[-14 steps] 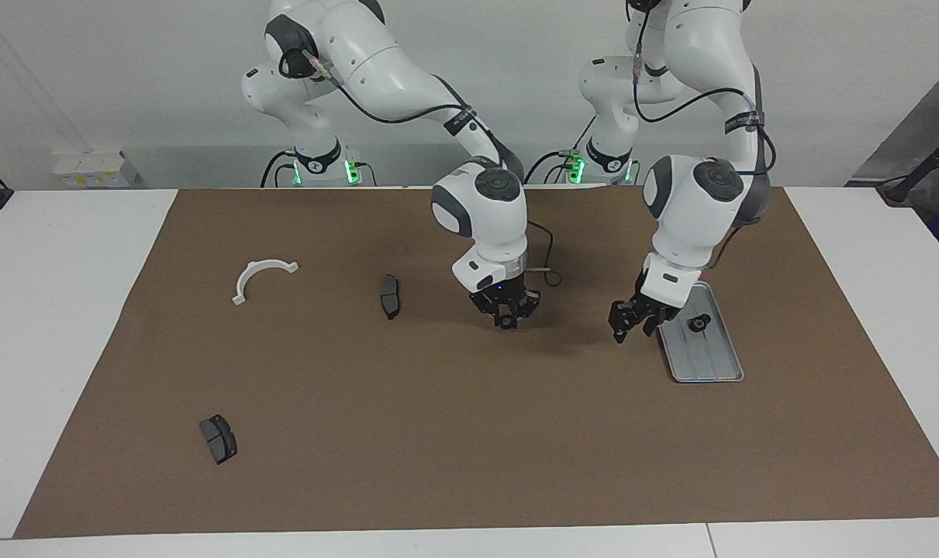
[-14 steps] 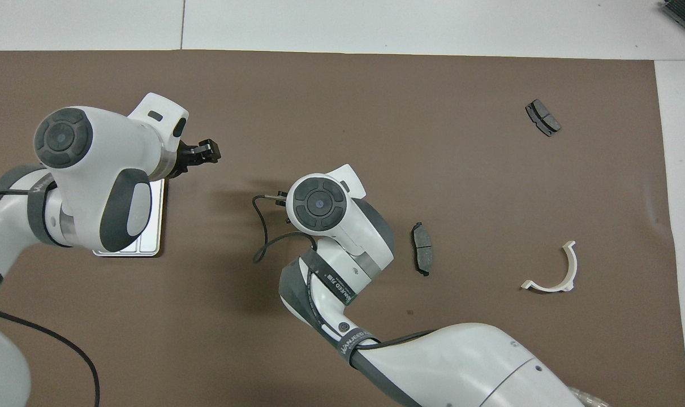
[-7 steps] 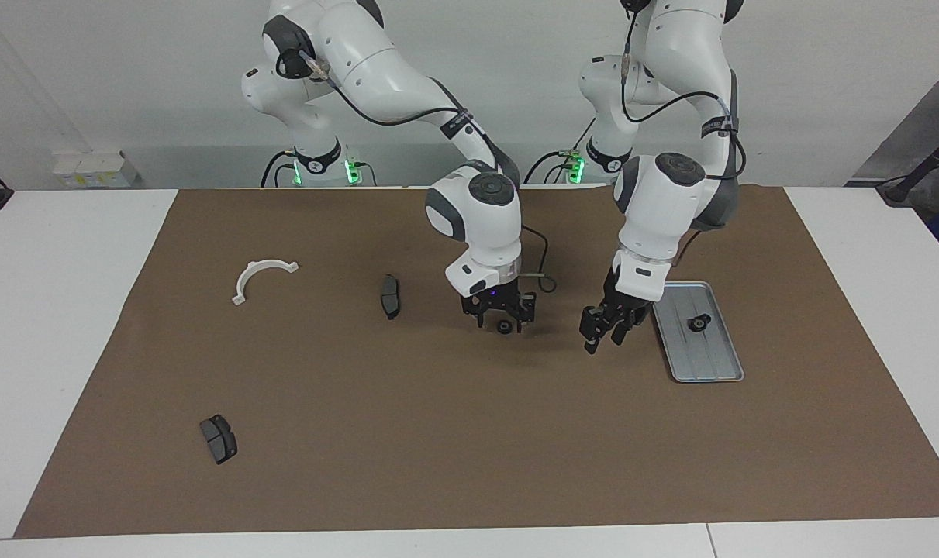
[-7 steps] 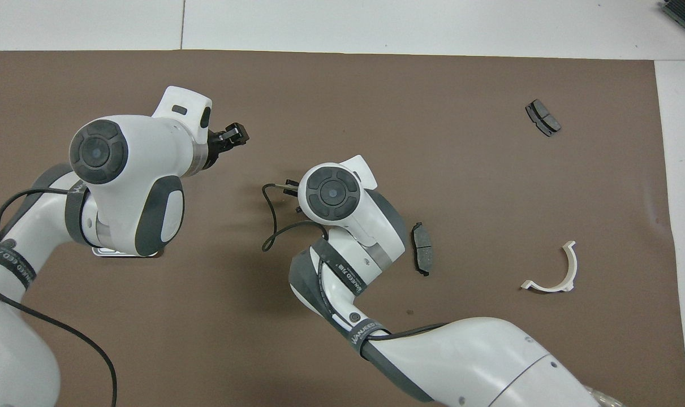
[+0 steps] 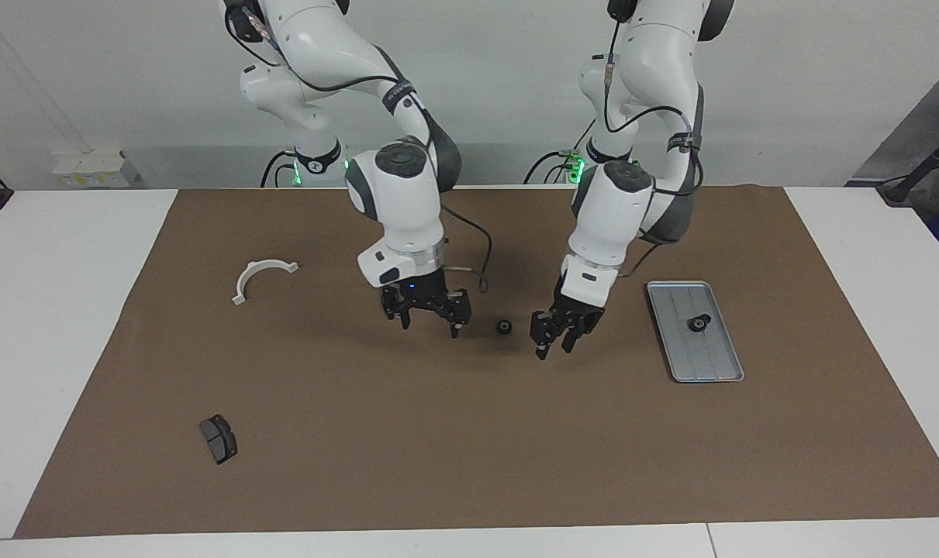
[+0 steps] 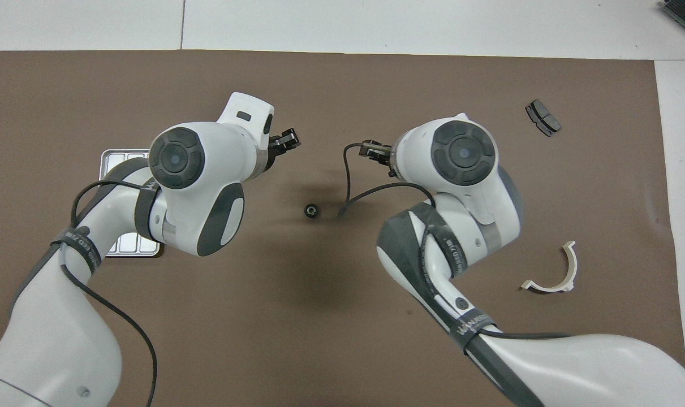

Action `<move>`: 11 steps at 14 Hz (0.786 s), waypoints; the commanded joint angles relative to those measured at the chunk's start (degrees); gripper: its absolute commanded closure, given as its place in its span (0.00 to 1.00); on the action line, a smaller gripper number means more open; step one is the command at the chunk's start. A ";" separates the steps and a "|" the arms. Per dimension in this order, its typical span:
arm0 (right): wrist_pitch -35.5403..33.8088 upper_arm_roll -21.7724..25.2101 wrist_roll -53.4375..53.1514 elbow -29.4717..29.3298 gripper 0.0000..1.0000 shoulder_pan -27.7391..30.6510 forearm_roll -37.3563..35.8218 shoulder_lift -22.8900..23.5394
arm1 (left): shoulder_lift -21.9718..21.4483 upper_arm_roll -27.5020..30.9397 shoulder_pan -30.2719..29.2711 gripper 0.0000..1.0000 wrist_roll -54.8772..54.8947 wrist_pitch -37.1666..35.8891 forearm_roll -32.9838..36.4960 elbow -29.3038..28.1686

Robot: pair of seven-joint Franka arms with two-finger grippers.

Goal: Pick bearing gear from pile to tray

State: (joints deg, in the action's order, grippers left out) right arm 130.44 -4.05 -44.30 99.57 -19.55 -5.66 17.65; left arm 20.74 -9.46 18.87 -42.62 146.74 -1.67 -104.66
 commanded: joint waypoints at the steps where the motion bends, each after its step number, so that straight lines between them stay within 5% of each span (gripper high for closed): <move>1: -5.44 -0.69 7.62 -0.33 0.00 4.59 0.03 -3.85 | 2.81 1.02 3.45 0.39 -0.27 0.22 4.38 1.48; 11: -25.39 -0.25 27.94 -6.41 0.00 16.02 0.29 -13.94 | 1.14 1.11 8.03 0.53 1.49 -5.13 8.79 -6.53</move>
State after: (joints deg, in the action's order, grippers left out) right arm 108.07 -3.80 -19.73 93.12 -5.37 -5.68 6.09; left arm 24.07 -9.40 25.67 -41.84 144.79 6.04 -109.86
